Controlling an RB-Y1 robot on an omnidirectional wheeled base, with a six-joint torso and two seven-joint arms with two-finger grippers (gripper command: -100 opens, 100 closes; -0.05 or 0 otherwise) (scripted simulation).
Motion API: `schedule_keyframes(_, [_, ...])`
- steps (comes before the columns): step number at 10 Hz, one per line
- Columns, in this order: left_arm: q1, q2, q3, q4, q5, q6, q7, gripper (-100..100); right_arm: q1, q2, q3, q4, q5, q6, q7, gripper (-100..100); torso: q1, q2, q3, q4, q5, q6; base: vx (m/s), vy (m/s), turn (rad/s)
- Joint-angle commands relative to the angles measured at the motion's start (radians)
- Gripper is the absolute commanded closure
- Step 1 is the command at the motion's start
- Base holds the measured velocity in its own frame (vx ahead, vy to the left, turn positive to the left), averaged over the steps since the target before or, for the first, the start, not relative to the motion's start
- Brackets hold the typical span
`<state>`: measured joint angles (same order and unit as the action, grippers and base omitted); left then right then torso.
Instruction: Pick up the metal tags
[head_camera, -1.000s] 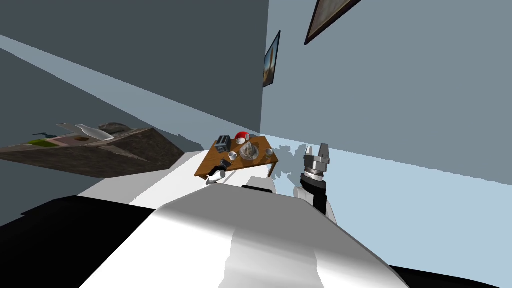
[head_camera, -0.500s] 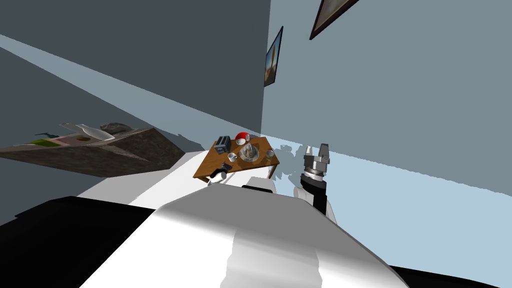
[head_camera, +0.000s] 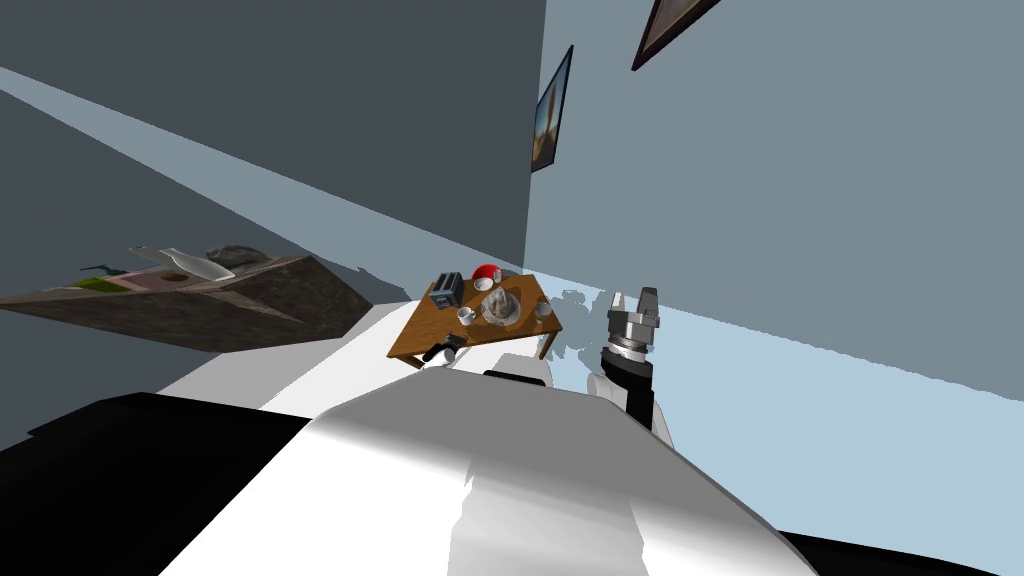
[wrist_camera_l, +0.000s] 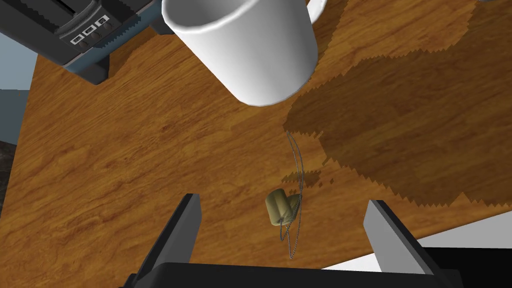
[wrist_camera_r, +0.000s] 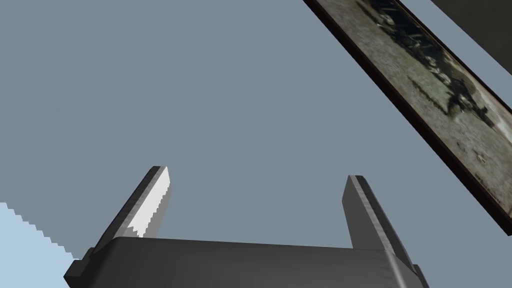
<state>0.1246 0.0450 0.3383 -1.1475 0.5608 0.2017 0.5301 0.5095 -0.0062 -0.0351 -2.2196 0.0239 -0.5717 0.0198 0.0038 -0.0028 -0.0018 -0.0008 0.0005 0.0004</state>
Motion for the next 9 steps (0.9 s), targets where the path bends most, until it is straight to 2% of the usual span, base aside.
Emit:
schedule_keyframes(1, [0.000, 0.000, 0.000, 0.000, 0.000, 0.000, 0.000, -100, 0.000, 0.000, 0.000, 0.000, 0.000, 0.000, 0.000, 0, 0.000, 0.000, 0.000, 0.000, 0.000, 0.000, 0.009, 0.013, 0.002])
schedule_keyframes(2, [0.000, -0.001, 0.001, 0.002, 0.000, -0.001, 0.000, 0, 0.000, 0.000, 0.000, 0.000, 0.000, 0.000, 0.000, 0, -0.001, 0.001, 0.000, 0.000, 0.000, 0.000, 0.000, 0.000, 0.000])
schedule_keyframes(3, [-0.006, -0.013, -0.006, 0.027, -0.003, -0.029, -0.005, -100, 0.000, 0.000, 0.000, 0.000, 0.000, 0.000, 0.000, 0, -0.002, 0.001, 0.001, 0.000, 0.000, 0.000, 0.034, 0.035, 0.000])
schedule_keyframes(5, [-0.015, -0.027, -0.014, 0.059, -0.007, -0.065, -0.012, -100, 0.000, 0.000, 0.000, 0.000, 0.000, 0.000, 0.000, 0, 0.002, -0.001, -0.001, 0.000, 0.000, 0.000, 0.052, 0.073, -0.005])
schedule_keyframes(7, [-0.016, -0.030, -0.010, 0.056, -0.010, -0.059, -0.012, -100, 0.000, 0.000, 0.000, 0.000, 0.000, 0.000, 0.000, 0, 0.002, -0.001, -0.001, 0.000, 0.000, 0.000, 0.026, 0.041, -0.004])
schedule_keyframes(8, [-0.018, -0.030, -0.011, 0.059, -0.010, -0.063, -0.012, 100, 0.000, 0.000, 0.000, 0.000, 0.000, 0.000, 0.000, 0, 0.000, 0.000, 0.000, 0.000, 0.000, 0.000, 0.003, 0.005, 0.000])
schedule_keyframes(9, [-0.017, -0.030, -0.011, 0.058, -0.010, -0.063, -0.012, 100, 0.000, 0.000, 0.000, 0.000, 0.000, 0.000, 0.000, 0, -0.001, 0.001, 0.001, 0.000, 0.000, 0.000, 0.000, 0.000, 0.000])
